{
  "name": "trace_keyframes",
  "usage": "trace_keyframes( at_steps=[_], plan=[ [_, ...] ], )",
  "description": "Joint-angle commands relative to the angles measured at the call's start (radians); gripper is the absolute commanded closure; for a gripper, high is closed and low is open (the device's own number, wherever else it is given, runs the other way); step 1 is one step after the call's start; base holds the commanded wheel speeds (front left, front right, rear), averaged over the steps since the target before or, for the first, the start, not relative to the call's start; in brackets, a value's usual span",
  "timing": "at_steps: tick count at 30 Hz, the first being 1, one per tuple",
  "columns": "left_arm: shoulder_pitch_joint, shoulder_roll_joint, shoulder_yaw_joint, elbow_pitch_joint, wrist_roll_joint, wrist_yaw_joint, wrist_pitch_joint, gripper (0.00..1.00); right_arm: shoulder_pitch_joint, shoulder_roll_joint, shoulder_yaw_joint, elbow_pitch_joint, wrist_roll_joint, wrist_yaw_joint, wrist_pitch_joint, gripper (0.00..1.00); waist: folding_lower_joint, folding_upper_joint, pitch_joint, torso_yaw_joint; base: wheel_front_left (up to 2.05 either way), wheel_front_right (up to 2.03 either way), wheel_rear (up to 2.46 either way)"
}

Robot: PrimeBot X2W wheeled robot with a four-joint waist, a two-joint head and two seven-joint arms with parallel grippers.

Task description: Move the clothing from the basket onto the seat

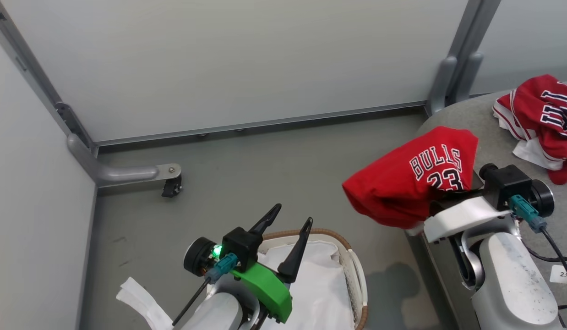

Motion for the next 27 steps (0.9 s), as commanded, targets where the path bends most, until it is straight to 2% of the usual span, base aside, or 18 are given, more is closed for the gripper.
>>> trace_keyframes(
  at_steps=[1,8,16,21,27],
  plan=[
    [0.018,0.000,-0.001,-0.008,0.010,-0.004,0.000,0.00,0.020,-0.004,-0.013,-0.007,-0.012,-0.001,-0.002,1.00,0.0000,0.0000,0.014,-0.044,0.00,0.00,0.00],
    [0.005,-0.003,-0.022,-0.034,0.019,-0.004,0.000,0.00,0.044,-0.004,-0.095,-0.017,-0.052,-0.001,-0.002,1.00,0.0000,0.0000,0.050,-0.176,0.00,0.00,0.00],
    [-0.033,-0.003,-0.051,-0.038,0.026,-0.004,0.000,0.00,0.039,-0.003,-0.120,-0.029,-0.052,-0.001,-0.002,1.00,0.0000,0.0000,0.107,-0.292,0.00,0.00,0.00],
    [-0.054,-0.002,-0.068,-0.037,0.030,-0.004,0.000,0.00,0.028,-0.003,-0.115,-0.037,-0.051,-0.001,-0.002,1.00,0.0000,0.0000,0.142,-0.313,0.00,0.00,0.00],
    [-0.082,-0.002,-0.091,-0.043,0.028,-0.004,0.000,0.00,-0.005,-0.003,-0.143,-0.033,-0.052,-0.001,-0.002,1.00,0.0000,0.0000,0.194,-0.292,0.00,0.00,0.00]
  ],
)
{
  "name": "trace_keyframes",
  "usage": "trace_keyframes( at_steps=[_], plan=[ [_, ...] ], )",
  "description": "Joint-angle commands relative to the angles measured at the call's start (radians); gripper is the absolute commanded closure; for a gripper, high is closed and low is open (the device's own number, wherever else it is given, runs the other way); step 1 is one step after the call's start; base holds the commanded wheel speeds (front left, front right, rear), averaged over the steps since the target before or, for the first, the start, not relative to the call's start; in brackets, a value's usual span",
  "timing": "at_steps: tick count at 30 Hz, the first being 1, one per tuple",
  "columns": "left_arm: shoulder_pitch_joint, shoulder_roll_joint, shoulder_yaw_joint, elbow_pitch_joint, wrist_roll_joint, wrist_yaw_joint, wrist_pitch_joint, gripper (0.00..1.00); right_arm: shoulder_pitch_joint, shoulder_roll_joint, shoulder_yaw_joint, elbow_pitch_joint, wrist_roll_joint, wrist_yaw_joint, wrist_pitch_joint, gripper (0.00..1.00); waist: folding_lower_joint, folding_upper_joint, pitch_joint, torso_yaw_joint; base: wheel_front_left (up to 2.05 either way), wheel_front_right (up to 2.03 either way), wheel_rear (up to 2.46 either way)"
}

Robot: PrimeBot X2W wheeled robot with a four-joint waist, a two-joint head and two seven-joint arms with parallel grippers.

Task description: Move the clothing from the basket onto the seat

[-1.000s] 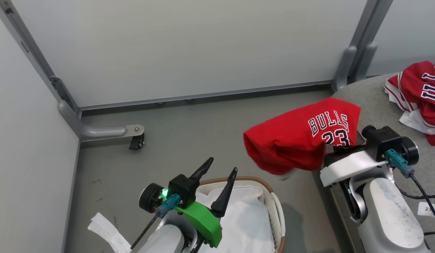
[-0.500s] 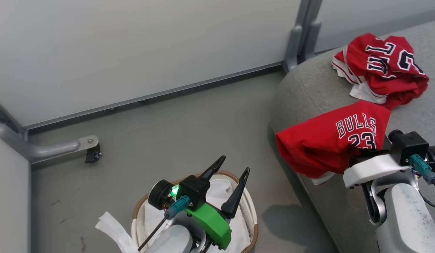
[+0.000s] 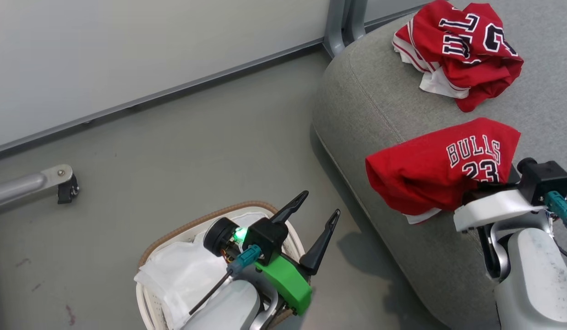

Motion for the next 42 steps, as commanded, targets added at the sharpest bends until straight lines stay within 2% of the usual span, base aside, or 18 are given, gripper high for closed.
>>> trace_keyframes(
  at_steps=[1,6,11,15,22,26,29,32,34,42],
  plan=[
    [-0.020,0.007,-0.001,-0.005,0.006,-0.003,0.000,0.00,-0.026,-0.002,-0.007,0.000,-0.006,-0.001,-0.002,1.00,0.0000,-0.0001,0.042,0.007,0.00,0.00,0.00],
    [-0.049,0.023,-0.002,-0.013,0.009,-0.003,0.000,0.00,-0.134,-0.002,-0.024,0.019,-0.009,-0.001,-0.002,1.00,0.0000,-0.0001,0.105,0.037,0.00,0.00,0.00],
    [-0.085,0.045,0.007,-0.021,0.024,-0.003,0.000,0.00,-0.337,-0.050,-0.038,0.070,-0.025,-0.001,-0.002,1.00,0.0000,-0.0001,0.189,0.059,0.00,0.00,0.00],
    [-0.117,0.064,0.008,-0.023,0.038,-0.003,0.000,0.00,-0.537,-0.138,-0.063,0.127,-0.016,-0.001,-0.002,1.00,0.0000,-0.0001,0.258,0.078,0.00,0.00,0.00],
    [-0.177,0.089,0.017,-0.047,0.063,-0.003,0.000,0.00,-0.859,-0.314,-0.173,0.287,-0.025,-0.001,-0.001,1.00,0.0000,-0.0001,0.373,0.115,0.00,0.00,0.00],
    [-0.203,0.099,0.027,-0.056,0.075,-0.003,0.000,0.00,-0.948,-0.403,-0.228,0.375,-0.041,-0.001,0.001,1.00,0.0000,-0.0001,0.434,0.124,0.00,0.00,0.00],
    [-0.213,0.102,0.033,-0.061,0.086,-0.003,0.000,0.00,-0.934,-0.439,-0.265,0.428,-0.065,-0.001,0.000,1.00,0.0000,-0.0001,0.464,0.125,0.00,0.00,0.00],
    [-0.218,0.105,0.041,-0.064,0.093,-0.003,0.000,0.00,-0.881,-0.439,-0.304,0.490,-0.082,-0.001,-0.001,1.00,0.0000,-0.0001,0.494,0.123,0.00,0.00,0.00],
    [-0.221,0.117,0.050,-0.063,0.102,0.001,0.000,0.00,-0.811,-0.405,-0.358,0.567,-0.091,-0.001,-0.003,1.00,0.0000,-0.0001,0.526,0.111,0.00,0.00,0.00],
    [-0.214,0.143,0.057,-0.064,0.109,0.011,0.000,0.00,-0.680,-0.309,-0.405,0.590,-0.086,-0.001,-0.003,1.00,0.0000,-0.0001,0.555,0.092,0.00,0.00,0.00]
  ],
)
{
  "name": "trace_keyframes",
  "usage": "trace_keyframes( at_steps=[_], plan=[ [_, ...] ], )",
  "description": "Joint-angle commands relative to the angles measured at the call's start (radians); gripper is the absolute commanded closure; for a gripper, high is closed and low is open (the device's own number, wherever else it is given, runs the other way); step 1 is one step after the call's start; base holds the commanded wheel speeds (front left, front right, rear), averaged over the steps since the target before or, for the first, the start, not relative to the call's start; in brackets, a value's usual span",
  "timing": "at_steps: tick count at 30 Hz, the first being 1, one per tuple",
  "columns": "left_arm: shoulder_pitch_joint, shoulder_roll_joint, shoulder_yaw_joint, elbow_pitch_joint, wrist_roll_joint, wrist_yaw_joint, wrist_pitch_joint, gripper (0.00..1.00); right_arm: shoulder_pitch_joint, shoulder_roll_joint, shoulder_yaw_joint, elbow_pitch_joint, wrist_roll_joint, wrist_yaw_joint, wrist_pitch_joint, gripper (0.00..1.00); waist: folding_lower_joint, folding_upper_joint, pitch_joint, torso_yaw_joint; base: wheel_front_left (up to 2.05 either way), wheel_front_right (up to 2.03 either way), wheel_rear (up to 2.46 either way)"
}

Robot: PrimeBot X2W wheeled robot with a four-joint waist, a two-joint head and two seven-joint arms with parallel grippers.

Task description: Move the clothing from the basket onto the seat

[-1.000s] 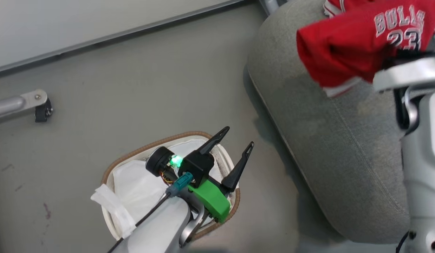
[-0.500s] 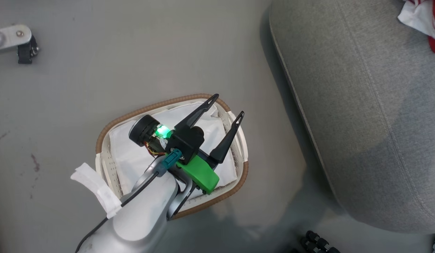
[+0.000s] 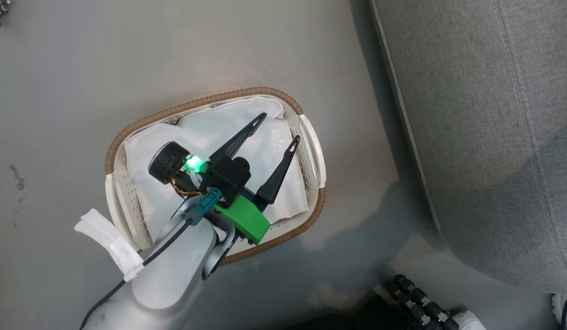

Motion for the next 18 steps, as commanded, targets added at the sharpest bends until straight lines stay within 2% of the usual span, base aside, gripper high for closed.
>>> trace_keyframes(
  at_steps=[1,2,3,4,5,6,7,18],
  plan=[
    [-0.006,0.012,0.001,-0.003,0.007,0.004,0.000,0.00,0.019,0.007,-0.006,-0.012,0.012,-0.001,-0.004,1.00,-0.0001,-0.0001,0.004,-0.009,0.00,0.00,0.00],
    [-0.004,0.014,0.001,-0.002,0.006,0.005,0.000,0.00,0.029,0.015,-0.011,-0.019,0.020,-0.001,-0.004,1.00,-0.0001,-0.0001,0.003,-0.011,0.00,0.00,0.00],
    [0.000,0.016,0.000,0.000,0.005,0.005,0.000,0.00,0.044,0.022,-0.014,-0.029,0.026,-0.001,-0.004,0.83,-0.0001,-0.0001,-0.001,-0.014,0.00,0.00,0.00],
    [0.003,0.016,0.000,0.001,0.003,0.005,0.000,0.00,0.059,0.027,-0.014,-0.039,0.031,-0.001,-0.004,0.58,-0.0001,-0.0001,-0.006,-0.016,0.00,0.00,0.00],
    [0.006,0.016,-0.001,0.003,0.001,0.006,0.000,0.00,0.072,0.035,-0.012,-0.052,0.036,-0.001,-0.004,0.38,-0.0001,-0.0001,-0.012,-0.019,0.00,0.00,0.00],
    [0.008,0.015,-0.001,0.005,-0.001,0.006,0.000,0.00,0.084,0.041,-0.008,-0.064,0.039,-0.001,-0.004,0.07,-0.0001,-0.0001,-0.016,-0.021,0.00,0.00,0.00],
    [0.011,0.015,-0.001,0.007,-0.003,0.006,0.000,0.00,0.100,0.049,-0.001,-0.081,0.039,-0.001,-0.003,0.00,-0.0001,-0.0001,-0.024,-0.025,0.00,0.00,0.00],
    [0.053,-0.008,0.003,-0.006,-0.030,0.000,0.000,0.00,0.303,0.114,0.075,-0.221,0.034,-0.001,-0.003,0.00,-0.0001,-0.0001,-0.124,-0.043,0.00,0.00,0.00]
  ],
)
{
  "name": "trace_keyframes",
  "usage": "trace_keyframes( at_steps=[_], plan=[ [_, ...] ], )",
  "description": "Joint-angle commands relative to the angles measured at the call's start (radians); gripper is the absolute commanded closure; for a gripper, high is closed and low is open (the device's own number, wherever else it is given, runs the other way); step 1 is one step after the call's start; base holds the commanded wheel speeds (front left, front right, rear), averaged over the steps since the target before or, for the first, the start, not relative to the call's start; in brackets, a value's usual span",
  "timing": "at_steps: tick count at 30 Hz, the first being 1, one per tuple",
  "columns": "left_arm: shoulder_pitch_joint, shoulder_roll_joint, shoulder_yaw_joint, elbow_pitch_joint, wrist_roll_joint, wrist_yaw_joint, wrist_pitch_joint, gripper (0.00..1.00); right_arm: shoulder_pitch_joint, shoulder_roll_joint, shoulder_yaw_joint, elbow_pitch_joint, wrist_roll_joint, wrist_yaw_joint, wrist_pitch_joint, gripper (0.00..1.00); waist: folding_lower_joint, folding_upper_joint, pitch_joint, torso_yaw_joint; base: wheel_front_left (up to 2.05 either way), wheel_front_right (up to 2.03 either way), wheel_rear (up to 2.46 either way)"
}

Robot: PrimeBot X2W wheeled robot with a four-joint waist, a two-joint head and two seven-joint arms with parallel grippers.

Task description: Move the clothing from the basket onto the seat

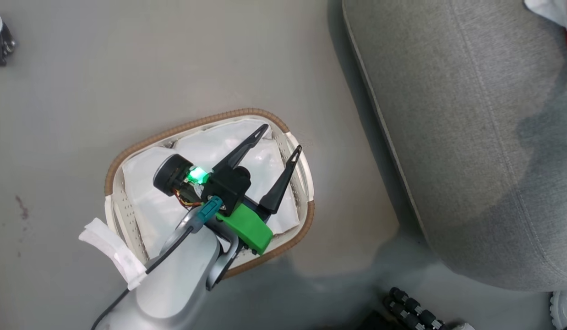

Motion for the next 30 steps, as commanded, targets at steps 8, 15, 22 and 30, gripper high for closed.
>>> trace_keyframes(
  at_steps=[8,15,22,30],
  plan=[
    [0.058,-0.041,0.030,-0.005,-0.030,-0.007,0.000,0.00,0.174,0.041,-0.001,-0.082,0.001,-0.001,-0.002,0.00,0.0000,-0.0001,-0.147,0.020,0.00,0.00,0.00],
    [0.119,-0.075,0.097,-0.003,-0.056,-0.010,0.000,0.00,0.228,0.032,0.016,-0.136,-0.024,-0.001,-0.002,0.00,0.0000,-0.0001,-0.257,0.066,0.00,0.00,0.00],
    [0.197,-0.107,0.214,-0.009,-0.063,-0.003,0.000,0.00,0.212,0.020,0.067,-0.147,-0.042,-0.001,-0.002,0.00,0.0000,-0.0001,-0.377,0.144,0.00,0.00,0.00],
    [0.288,-0.115,0.400,-0.025,-0.038,0.024,0.001,0.00,0.191,0.071,0.161,-0.114,-0.006,-0.001,-0.002,0.00,0.0000,-0.0001,-0.474,0.230,0.00,0.00,0.00]
  ],
)
